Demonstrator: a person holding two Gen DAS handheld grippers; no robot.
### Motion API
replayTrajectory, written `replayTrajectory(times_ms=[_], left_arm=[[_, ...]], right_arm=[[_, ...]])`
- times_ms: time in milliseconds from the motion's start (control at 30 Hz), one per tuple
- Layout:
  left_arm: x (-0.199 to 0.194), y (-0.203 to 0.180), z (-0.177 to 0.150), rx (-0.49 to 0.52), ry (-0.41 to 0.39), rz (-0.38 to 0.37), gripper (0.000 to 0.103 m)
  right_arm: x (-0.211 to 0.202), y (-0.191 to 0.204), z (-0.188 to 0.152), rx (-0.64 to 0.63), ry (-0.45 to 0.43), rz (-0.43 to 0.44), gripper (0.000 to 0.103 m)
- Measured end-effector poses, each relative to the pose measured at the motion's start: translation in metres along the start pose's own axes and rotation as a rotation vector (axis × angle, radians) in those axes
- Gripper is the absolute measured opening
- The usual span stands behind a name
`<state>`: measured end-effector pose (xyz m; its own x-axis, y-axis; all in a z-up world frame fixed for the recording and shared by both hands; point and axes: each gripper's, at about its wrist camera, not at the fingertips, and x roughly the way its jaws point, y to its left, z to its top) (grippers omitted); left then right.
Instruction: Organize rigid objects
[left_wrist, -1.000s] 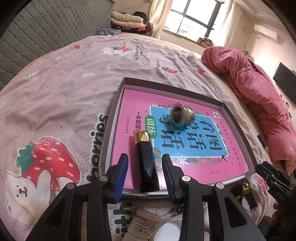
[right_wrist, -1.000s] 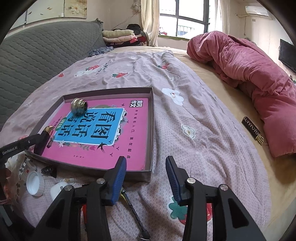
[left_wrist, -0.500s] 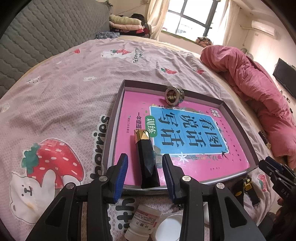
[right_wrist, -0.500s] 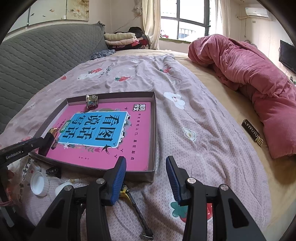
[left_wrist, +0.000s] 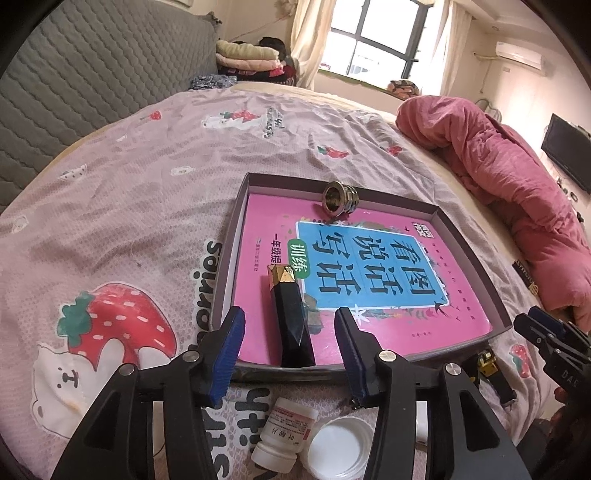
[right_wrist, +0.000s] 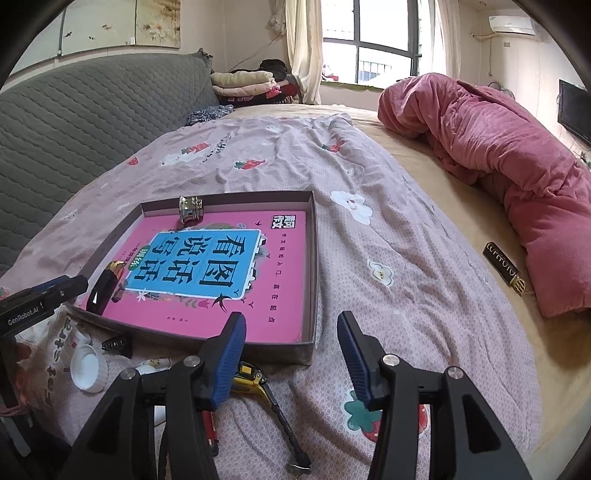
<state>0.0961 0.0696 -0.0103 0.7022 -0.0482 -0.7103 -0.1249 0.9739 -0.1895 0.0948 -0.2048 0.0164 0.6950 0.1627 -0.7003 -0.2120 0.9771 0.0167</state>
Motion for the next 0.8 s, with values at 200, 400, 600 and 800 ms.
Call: replayTrajectory(times_ms=[200,400,600,800], left_arm=[[-0.011,-0.003,-0.003,0.011,-0.018,0.01,0.056],[-0.021,-0.002,-0.004,0.007,-0.029,0.022,0.057],[-0.031,0.006,-0.003,-0.014,-0.043,0.035,0.057],[-0.039,0.009,-0.003,-0.017,-0.052,0.047,0.058]], right_arm=[[-0.005,0.0,0.001,0.006,-0.014,0.008,0.052],[-0.01,-0.002,0.002,0.014,-0.031,0.013,0.056],[-0.015,-0.003,0.001,0.03,-0.038,0.024,0.057],[-0.02,0.0,0.002,0.024,-0.046,0.029,0.057]])
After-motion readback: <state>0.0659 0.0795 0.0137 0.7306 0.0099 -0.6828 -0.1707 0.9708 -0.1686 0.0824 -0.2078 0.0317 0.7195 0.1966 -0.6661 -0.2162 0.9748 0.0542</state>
